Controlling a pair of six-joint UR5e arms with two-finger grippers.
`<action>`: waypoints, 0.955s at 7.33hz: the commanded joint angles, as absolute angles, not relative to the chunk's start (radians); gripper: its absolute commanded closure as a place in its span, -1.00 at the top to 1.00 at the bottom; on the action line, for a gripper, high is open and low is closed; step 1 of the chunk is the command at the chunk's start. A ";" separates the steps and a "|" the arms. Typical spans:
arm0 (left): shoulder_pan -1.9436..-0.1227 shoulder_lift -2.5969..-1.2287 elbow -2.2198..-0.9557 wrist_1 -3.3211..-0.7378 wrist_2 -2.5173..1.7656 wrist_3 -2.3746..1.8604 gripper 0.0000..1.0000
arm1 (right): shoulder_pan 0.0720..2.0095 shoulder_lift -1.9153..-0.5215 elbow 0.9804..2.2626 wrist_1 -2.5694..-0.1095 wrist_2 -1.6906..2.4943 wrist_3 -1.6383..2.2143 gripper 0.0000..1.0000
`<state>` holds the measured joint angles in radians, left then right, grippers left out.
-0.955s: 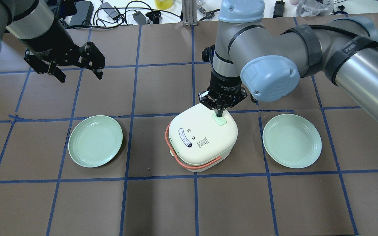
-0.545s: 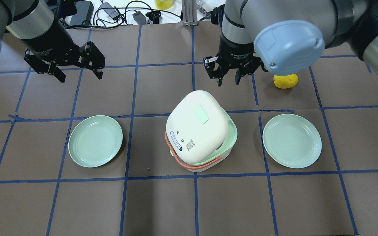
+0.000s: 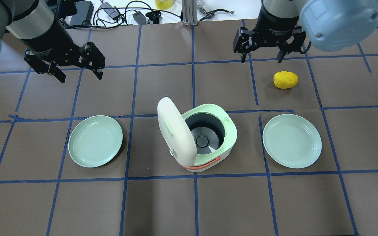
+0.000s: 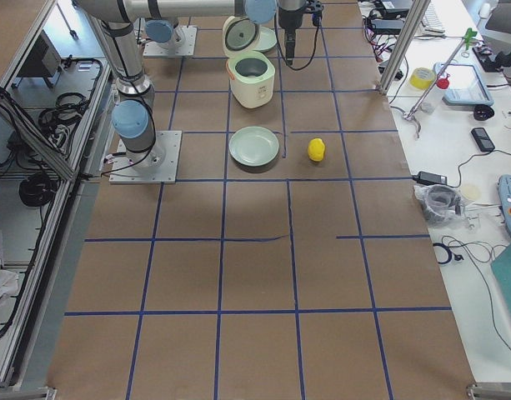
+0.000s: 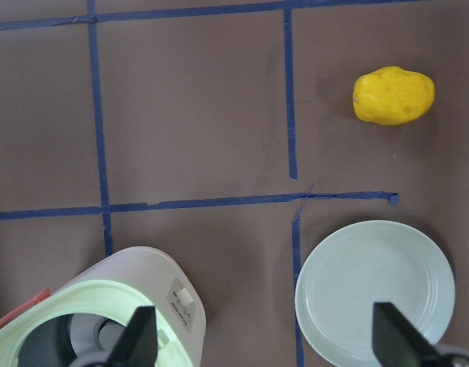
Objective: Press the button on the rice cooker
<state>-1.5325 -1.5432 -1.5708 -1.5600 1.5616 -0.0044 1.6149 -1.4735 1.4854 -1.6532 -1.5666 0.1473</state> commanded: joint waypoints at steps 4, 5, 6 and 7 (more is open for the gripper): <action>-1.532 -1.543 -1.571 -1.560 1.562 -0.005 1.00 | 1.557 -1.534 1.483 -1.559 -1.578 0.149 1.00; -1.532 -1.543 -1.571 -1.560 1.562 -0.003 1.00 | 1.559 -1.534 1.486 -1.559 -1.578 0.149 1.00; -1.532 -1.543 -1.571 -1.560 1.562 -0.005 1.00 | 1.559 -1.534 1.488 -1.560 -1.577 0.147 1.00; -1.532 -1.543 -1.571 -1.560 1.562 -0.003 1.00 | 1.559 -1.534 1.488 -1.560 -1.577 0.147 1.00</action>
